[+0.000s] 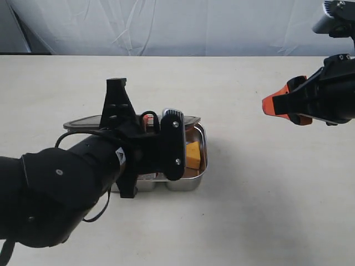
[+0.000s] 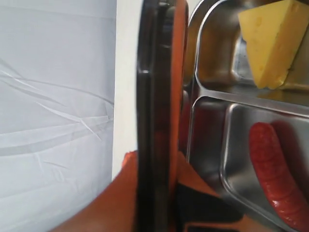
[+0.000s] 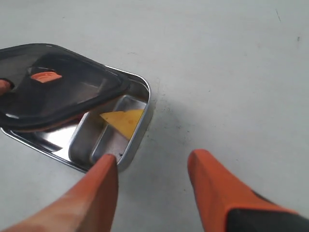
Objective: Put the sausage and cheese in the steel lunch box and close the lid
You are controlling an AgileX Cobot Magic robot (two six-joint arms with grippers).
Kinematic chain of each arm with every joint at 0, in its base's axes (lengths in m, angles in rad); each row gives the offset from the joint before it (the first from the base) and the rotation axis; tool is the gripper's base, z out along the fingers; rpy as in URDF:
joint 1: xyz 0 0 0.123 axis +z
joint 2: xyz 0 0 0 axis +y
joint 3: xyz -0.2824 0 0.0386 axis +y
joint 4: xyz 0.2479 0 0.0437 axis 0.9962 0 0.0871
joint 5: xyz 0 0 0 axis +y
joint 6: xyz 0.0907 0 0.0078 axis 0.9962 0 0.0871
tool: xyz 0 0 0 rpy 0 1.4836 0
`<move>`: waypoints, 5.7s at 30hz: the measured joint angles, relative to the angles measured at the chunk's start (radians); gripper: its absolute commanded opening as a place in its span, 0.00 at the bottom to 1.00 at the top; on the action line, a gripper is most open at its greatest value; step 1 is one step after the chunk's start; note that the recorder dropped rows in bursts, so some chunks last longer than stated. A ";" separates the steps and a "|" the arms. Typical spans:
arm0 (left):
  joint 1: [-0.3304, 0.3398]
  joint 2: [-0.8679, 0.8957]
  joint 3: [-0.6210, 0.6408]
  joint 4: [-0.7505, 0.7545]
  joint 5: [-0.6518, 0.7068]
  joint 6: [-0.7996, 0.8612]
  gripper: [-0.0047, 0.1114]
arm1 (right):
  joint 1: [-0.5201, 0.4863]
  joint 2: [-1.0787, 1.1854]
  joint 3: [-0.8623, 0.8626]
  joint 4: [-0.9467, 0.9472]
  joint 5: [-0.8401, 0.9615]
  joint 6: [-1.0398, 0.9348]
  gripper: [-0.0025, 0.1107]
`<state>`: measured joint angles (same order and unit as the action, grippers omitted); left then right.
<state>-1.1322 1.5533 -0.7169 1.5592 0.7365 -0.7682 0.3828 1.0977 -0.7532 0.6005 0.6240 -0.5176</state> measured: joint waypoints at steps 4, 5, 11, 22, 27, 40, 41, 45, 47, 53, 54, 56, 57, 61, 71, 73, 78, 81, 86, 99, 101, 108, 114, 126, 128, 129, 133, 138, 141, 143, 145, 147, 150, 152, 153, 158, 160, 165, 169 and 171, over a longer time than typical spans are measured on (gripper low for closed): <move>-0.007 0.000 0.000 -0.050 -0.044 0.000 0.04 | 0.000 0.000 0.000 0.000 0.000 0.000 0.44; -0.007 0.000 0.000 -0.063 -0.056 0.000 0.04 | 0.000 0.000 0.000 0.000 0.002 0.000 0.44; -0.011 0.041 0.000 -0.099 -0.124 0.010 0.12 | 0.000 0.000 0.000 0.000 0.018 0.016 0.44; -0.013 0.070 -0.004 -0.219 -0.218 -0.001 0.50 | 0.000 0.000 0.000 -0.007 0.023 0.021 0.44; -0.013 0.070 -0.002 -0.254 -0.222 0.000 0.51 | 0.000 0.000 0.000 -0.009 0.023 0.021 0.44; -0.013 0.064 -0.002 -0.388 -0.222 0.131 0.51 | 0.000 0.000 0.000 -0.009 0.023 0.021 0.44; -0.013 0.058 -0.002 -0.395 -0.222 0.135 0.51 | 0.000 0.000 0.000 -0.009 0.023 0.021 0.44; -0.013 0.033 -0.002 -0.422 -0.218 0.154 0.51 | 0.000 0.000 0.000 -0.009 0.023 0.021 0.44; -0.013 0.027 -0.002 -0.449 -0.203 0.181 0.51 | 0.000 0.000 0.000 -0.009 0.023 0.021 0.44; -0.013 0.023 -0.002 -0.581 -0.165 0.302 0.51 | 0.000 0.000 0.000 -0.009 0.025 0.021 0.44; -0.013 0.023 -0.002 -0.594 -0.165 0.313 0.51 | 0.000 0.000 0.000 -0.009 0.025 0.021 0.44; -0.013 0.023 -0.002 -0.608 -0.153 0.325 0.51 | 0.000 0.000 0.000 -0.009 0.027 0.021 0.44; -0.013 0.023 -0.002 -0.614 -0.144 0.330 0.51 | 0.000 0.000 0.000 -0.009 0.027 0.021 0.44; -0.013 0.021 -0.002 -0.624 -0.088 0.335 0.51 | 0.000 0.000 0.000 -0.009 0.027 0.021 0.44; -0.013 -0.065 -0.002 -0.698 -0.044 0.343 0.51 | 0.000 0.000 0.000 -0.009 0.035 0.021 0.42; -0.013 -0.086 -0.002 -0.719 -0.014 0.343 0.50 | 0.000 0.000 0.000 -0.009 0.035 0.021 0.34; -0.013 -0.163 -0.002 -0.759 0.065 0.297 0.26 | 0.000 0.000 0.000 0.003 0.045 0.022 0.02; -0.013 -0.206 -0.002 -0.752 0.085 0.208 0.04 | 0.000 0.000 0.000 0.010 0.047 0.023 0.02; 0.033 -0.241 -0.002 -0.684 0.089 0.011 0.04 | 0.000 0.013 0.000 0.069 0.065 0.021 0.02; 0.384 -0.244 -0.002 -0.943 -0.144 0.009 0.04 | 0.142 0.250 0.000 0.181 0.100 -0.060 0.02; 0.440 -0.244 -0.002 -1.005 -0.177 0.063 0.04 | 0.166 0.281 0.000 0.184 0.086 -0.061 0.02; 0.580 -0.244 -0.002 -1.299 -0.210 0.345 0.04 | 0.197 0.331 0.000 0.188 0.064 -0.065 0.02; 0.593 -0.244 -0.002 -1.542 -0.213 0.597 0.04 | 0.198 0.331 0.000 0.190 0.071 -0.065 0.02; 0.593 -0.189 -0.002 -1.570 -0.190 0.637 0.04 | 0.257 0.336 0.000 0.192 0.123 -0.065 0.02; 0.593 -0.162 -0.002 -1.570 -0.190 0.637 0.04 | 0.270 0.336 0.000 0.192 0.123 -0.065 0.02; 0.593 -0.153 -0.002 -1.570 -0.190 0.637 0.04 | 0.278 0.336 0.000 0.192 0.125 -0.065 0.02; 0.593 -0.135 -0.002 -1.570 -0.199 0.637 0.04 | 0.293 0.336 0.000 0.192 0.134 -0.065 0.02; 0.593 -0.131 -0.002 -1.570 -0.223 0.637 0.04 | 0.305 0.345 0.000 0.194 0.154 -0.058 0.02; 0.593 -0.131 -0.002 -1.570 -0.231 0.637 0.04 | 0.305 0.363 0.000 0.208 0.167 -0.054 0.02; 0.593 -0.131 -0.002 -1.570 -0.234 0.637 0.04 | 0.305 0.377 0.000 0.214 0.171 -0.052 0.02; 0.593 -0.131 -0.002 -1.570 -0.236 0.637 0.04 | 0.305 0.388 0.000 0.217 0.174 -0.052 0.02; 0.593 -0.131 -0.002 -1.570 -0.236 0.637 0.04 | 0.305 0.393 0.000 0.224 0.175 -0.052 0.02; 0.593 -0.131 -0.002 -1.570 -0.237 0.637 0.04 | 0.305 0.393 0.000 0.240 0.175 -0.051 0.02; 0.593 -0.131 -0.002 -1.570 -0.238 0.639 0.04 | 0.305 0.393 0.000 0.244 0.179 -0.051 0.02; 0.593 -0.131 -0.002 -1.570 -0.238 0.639 0.04 | 0.305 0.393 0.000 0.246 0.188 -0.051 0.02; 0.593 -0.131 -0.002 -1.570 -0.224 0.639 0.04 | 0.305 0.393 0.000 0.262 0.201 -0.048 0.02; 0.593 -0.131 -0.002 -1.570 -0.216 0.639 0.04 | 0.305 0.393 0.000 0.262 0.201 -0.048 0.02; 0.593 -0.131 -0.002 -1.570 -0.209 0.639 0.04 | 0.308 0.393 0.000 0.271 0.229 -0.048 0.02; 0.593 -0.131 -0.002 -1.570 -0.207 0.639 0.04 | 0.361 0.393 0.000 0.275 0.212 -0.048 0.02; 0.593 -0.131 -0.002 -1.570 -0.207 0.639 0.04 | 0.384 0.393 0.000 0.283 0.187 -0.047 0.02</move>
<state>-0.5388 1.4227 -0.7186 -0.0108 0.5295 -0.1289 0.7667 1.4907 -0.7532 0.8831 0.8105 -0.5641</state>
